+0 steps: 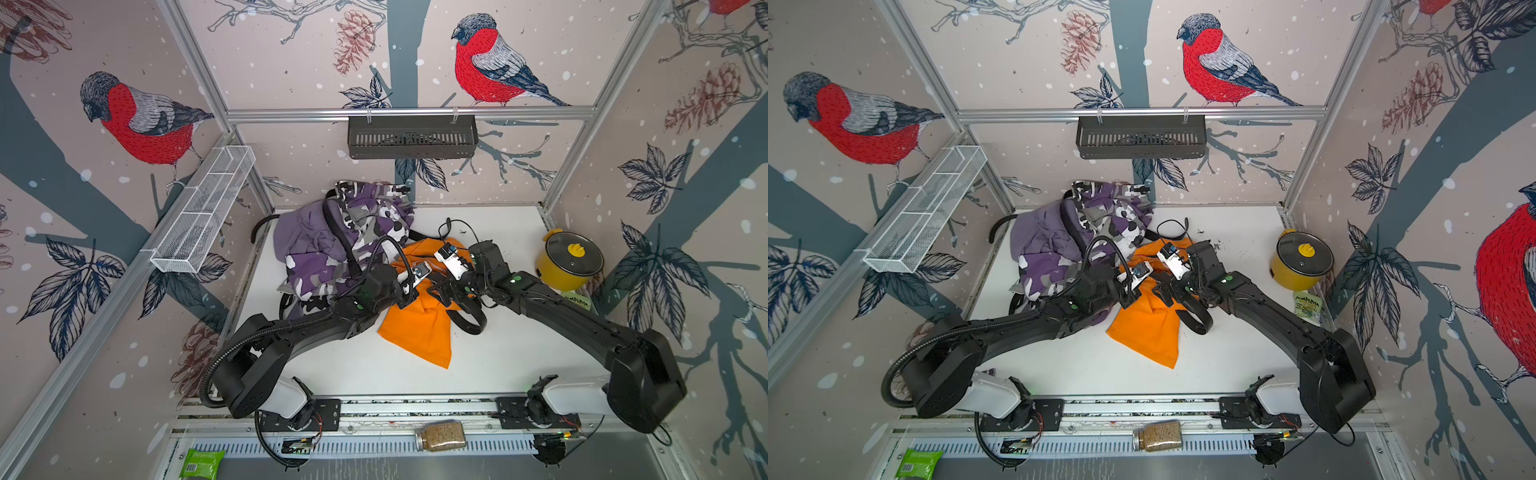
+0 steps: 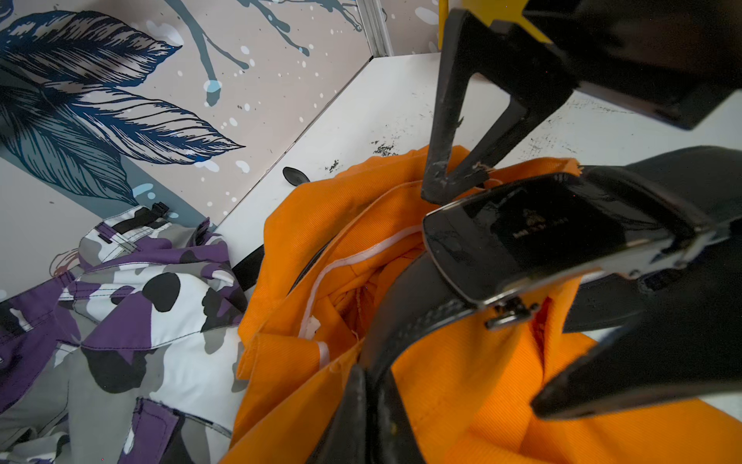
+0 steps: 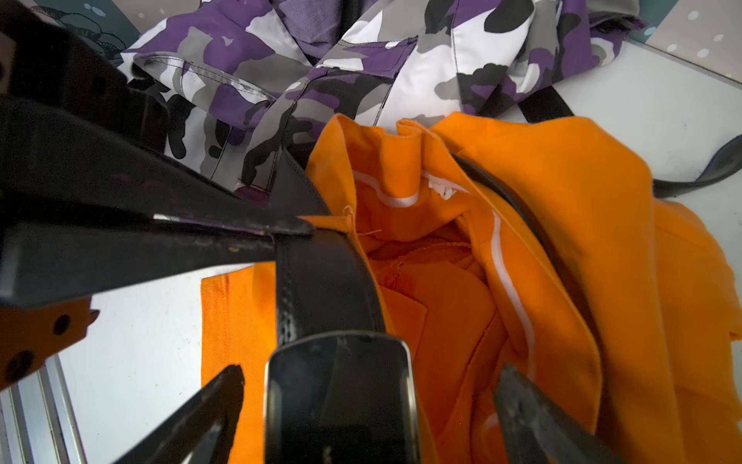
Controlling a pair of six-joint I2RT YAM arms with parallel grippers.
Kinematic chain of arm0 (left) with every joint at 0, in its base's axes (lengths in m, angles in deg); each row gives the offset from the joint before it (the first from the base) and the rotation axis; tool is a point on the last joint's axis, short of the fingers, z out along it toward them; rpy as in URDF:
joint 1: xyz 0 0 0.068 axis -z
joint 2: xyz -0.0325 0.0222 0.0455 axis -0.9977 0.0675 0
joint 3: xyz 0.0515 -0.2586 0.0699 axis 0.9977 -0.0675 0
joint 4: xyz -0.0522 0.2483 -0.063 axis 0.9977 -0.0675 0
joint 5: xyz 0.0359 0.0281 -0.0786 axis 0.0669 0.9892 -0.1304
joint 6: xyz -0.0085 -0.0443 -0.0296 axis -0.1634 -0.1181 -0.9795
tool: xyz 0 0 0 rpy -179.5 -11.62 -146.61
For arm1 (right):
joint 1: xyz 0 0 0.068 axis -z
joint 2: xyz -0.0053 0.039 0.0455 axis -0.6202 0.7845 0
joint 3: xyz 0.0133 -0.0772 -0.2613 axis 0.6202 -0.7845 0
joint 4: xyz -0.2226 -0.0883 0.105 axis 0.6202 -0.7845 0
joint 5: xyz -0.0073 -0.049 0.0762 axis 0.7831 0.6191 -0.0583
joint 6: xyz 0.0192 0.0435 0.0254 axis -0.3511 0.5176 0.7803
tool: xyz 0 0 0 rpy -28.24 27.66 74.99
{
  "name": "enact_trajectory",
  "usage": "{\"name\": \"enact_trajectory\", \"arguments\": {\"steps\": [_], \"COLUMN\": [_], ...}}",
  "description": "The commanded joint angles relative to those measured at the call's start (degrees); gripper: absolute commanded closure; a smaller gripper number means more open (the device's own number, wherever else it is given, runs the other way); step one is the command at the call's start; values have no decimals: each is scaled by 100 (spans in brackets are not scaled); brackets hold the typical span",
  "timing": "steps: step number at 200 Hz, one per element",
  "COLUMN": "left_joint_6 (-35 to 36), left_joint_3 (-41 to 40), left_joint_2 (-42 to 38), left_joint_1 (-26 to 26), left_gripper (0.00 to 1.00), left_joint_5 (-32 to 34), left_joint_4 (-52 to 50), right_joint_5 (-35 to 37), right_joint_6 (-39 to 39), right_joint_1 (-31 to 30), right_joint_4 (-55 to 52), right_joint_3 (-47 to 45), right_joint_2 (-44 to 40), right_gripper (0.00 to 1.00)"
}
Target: Remove the belt from the trousers
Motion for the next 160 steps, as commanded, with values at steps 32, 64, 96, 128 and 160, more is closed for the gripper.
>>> {"name": "enact_trajectory", "arguments": {"steps": [32, 64, 96, 128, 160], "left_joint_6": [-90, -82, -90, -99, -108], "left_joint_3": [71, 72, 80, 95, 106], "left_joint_2": [-23, -42, -31, -40, -32], "left_joint_1": [-2, -2, -2, -1, -4], "left_gripper": [100, 100, 100, 100, 100], "left_joint_5": [-97, -71, -53, -53, -54], "left_joint_4": [64, 49, 40, 18, -13], "right_joint_5": [82, 123, 158, 196, 224], "right_joint_6": [77, 52, 69, 86, 100], "right_joint_1": [-176, -172, -172, -163, -172], "right_joint_4": [455, 482, 501, 514, 513], "right_joint_3": [20, -33, -77, -112, -112], "right_joint_2": [226, 206, 113, 51, 41], "right_gripper": [13, 22, 30, 39, 54]}}
